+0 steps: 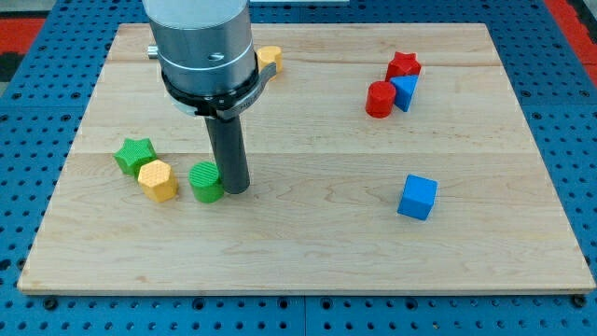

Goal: Point your arm at the left of the red star

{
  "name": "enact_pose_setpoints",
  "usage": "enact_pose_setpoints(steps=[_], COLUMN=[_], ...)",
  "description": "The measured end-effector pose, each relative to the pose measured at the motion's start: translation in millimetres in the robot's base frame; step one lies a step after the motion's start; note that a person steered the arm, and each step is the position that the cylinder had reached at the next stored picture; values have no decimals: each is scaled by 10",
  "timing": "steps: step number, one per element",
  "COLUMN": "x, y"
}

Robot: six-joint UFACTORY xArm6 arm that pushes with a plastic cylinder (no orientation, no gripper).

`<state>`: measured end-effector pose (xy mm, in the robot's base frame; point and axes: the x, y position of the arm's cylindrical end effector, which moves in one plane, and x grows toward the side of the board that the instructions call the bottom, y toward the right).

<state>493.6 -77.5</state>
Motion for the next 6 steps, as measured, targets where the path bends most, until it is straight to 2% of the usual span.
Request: enact_pose_setpoints(steps=[4, 5, 6], x=[-7, -365, -977], y=[47, 138, 501])
